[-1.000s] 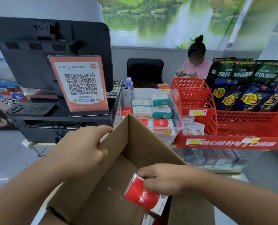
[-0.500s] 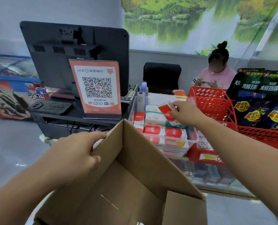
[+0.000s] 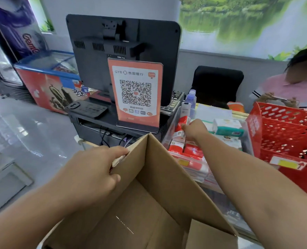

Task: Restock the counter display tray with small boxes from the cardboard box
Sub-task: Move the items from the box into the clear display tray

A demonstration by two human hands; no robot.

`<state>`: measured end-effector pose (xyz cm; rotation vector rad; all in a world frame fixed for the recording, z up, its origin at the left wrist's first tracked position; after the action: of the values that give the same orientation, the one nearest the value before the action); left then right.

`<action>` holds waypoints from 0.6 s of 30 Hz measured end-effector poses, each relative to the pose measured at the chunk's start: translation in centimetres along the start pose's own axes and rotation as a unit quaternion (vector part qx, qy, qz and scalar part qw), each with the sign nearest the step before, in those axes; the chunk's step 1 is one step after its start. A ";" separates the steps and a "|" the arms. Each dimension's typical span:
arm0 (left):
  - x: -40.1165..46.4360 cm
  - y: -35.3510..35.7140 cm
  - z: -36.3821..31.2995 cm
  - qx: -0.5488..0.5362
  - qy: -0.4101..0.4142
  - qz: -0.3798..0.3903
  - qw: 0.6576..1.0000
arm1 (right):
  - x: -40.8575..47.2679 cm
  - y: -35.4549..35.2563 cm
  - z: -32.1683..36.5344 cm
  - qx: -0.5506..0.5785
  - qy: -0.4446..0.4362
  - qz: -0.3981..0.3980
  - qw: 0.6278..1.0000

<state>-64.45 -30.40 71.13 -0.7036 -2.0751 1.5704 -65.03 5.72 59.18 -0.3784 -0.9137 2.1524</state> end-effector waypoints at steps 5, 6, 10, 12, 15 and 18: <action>0.1 0.2 0.2 0.001 -0.007 -0.001 1.000 | 0.0 0.5 -0.6 -0.108 -0.062 -0.027 0.992; 0.2 0.3 0.1 0.004 -0.006 0.000 1.000 | -0.1 0.4 -0.8 -0.134 -0.079 -0.019 0.988; 0.4 0.5 -0.7 0.007 0.008 0.013 1.000 | -1.8 -0.2 -0.8 -0.193 -0.131 0.059 0.971; 0.4 0.4 -1.4 -0.003 0.019 0.027 0.999 | -3.6 -1.4 -0.1 -0.189 -0.159 0.043 0.968; 0.3 0.3 -2.3 -0.002 0.032 0.042 0.999 | -7.9 -3.7 2.4 -0.162 -0.259 -0.008 0.952; 0.2 0.3 -3.1 0.014 0.044 0.049 0.998 | -14.6 -5.7 4.9 -0.134 -0.384 0.015 0.914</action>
<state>-62.62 -27.89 71.67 -0.8604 -1.9788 1.5878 -54.78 -4.86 66.39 0.3750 -1.6472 2.2206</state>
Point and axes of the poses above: each hand's wrist, its own x-axis towards the middle knuckle, its own y-axis out of the palm, z = x × y, the point moved 3 cm from there along x, towards the middle knuckle, and after that the axes turned 12 degrees about -y, right-handed, at the moved point
